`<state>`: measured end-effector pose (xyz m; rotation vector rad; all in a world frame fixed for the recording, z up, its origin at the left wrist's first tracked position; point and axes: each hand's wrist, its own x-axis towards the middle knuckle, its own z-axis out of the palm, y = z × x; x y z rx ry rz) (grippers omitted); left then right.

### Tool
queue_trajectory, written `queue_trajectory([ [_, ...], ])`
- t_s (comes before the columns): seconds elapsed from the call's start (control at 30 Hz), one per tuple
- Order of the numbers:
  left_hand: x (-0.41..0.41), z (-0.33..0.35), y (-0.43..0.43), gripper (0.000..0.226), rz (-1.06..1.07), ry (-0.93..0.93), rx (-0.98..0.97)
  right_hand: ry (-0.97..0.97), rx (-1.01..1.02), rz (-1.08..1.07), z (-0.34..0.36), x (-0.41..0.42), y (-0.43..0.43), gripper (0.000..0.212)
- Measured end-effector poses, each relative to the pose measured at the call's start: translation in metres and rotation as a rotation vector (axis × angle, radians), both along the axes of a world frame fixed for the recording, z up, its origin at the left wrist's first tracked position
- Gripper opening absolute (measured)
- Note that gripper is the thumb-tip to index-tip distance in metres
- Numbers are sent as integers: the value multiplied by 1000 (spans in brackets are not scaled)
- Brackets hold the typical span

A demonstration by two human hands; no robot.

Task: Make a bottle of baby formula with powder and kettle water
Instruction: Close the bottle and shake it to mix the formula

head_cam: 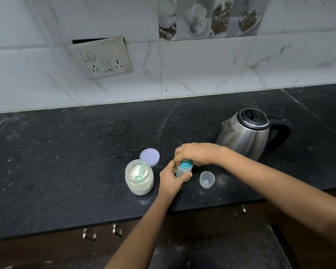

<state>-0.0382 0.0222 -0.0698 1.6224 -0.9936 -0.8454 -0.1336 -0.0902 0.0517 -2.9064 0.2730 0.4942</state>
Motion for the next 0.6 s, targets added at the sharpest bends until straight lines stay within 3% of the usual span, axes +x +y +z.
queue_trajectory([
  [0.37, 6, 4, 0, 58, -59, -18, 33, 17, -36, 156, 6, -1, -8, 43],
  [0.6, 5, 4, 1, 58, -50, 7, 45, 130, 28, -96, 14, 12, -9, 57],
])
